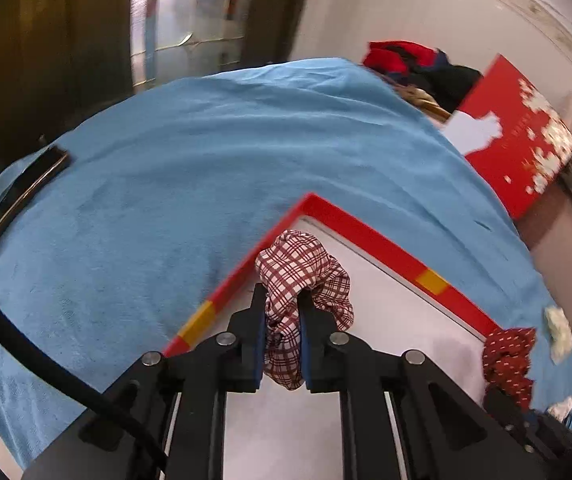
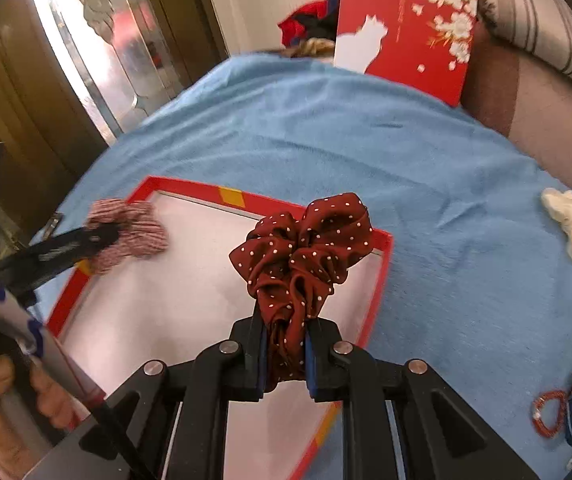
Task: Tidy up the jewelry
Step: 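Carry both scrunchies over the red tray and open both tools, then move both tools back to the items on the blue cover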
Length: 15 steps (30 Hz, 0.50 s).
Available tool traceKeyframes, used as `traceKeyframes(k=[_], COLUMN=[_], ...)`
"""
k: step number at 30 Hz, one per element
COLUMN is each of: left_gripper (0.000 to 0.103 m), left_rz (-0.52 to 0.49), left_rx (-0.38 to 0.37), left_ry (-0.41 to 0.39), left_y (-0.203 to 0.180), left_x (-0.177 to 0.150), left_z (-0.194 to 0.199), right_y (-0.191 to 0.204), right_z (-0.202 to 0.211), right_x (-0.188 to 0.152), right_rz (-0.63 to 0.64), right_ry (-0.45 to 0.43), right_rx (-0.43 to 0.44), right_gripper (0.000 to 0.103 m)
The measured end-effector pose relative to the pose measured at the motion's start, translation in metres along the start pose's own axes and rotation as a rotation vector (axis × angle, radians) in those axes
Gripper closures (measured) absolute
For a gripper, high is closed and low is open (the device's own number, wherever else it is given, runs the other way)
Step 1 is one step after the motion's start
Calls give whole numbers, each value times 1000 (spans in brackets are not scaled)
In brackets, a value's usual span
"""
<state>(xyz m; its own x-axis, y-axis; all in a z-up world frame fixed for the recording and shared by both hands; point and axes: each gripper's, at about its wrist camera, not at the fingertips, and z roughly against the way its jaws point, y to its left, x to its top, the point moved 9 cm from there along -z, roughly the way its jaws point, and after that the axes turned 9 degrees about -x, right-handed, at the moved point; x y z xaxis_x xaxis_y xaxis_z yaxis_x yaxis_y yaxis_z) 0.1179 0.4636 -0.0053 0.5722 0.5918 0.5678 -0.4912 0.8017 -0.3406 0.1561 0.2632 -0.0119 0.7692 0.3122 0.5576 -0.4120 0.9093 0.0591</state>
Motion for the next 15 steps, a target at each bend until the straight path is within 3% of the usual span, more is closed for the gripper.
traceKeyframes(k=[6,7,8,9,10,12,15], left_gripper=[88,84,77,73,66,51,39], left_rz=[34,28,20,12,8,-12,-53], left_rx=[-3,2,2,-3,-9,1,-2], left_ry=[4,3,3,2,-2,-25,-89], left_y=[11,10,8,5,3,-2,-11], left_x=[1,1,1,1,2,5,12], left_z=[-1,-1,0,1,2,10,30], right_y=[0,-2,-4,-6,-5,-5,-5], right_z=[-19,-19,-19,-19,-17,-7,14], right_x=[0,1,1,1,2,4,9], right_rz=[18,17,15,16,16,18,30], right_ry=[22,20,16,14,9,-10,-61], right_rx=[-55,-68,-80,-95,-90,-86,-87], right_gripper=[84,84,78,64,59,39,33])
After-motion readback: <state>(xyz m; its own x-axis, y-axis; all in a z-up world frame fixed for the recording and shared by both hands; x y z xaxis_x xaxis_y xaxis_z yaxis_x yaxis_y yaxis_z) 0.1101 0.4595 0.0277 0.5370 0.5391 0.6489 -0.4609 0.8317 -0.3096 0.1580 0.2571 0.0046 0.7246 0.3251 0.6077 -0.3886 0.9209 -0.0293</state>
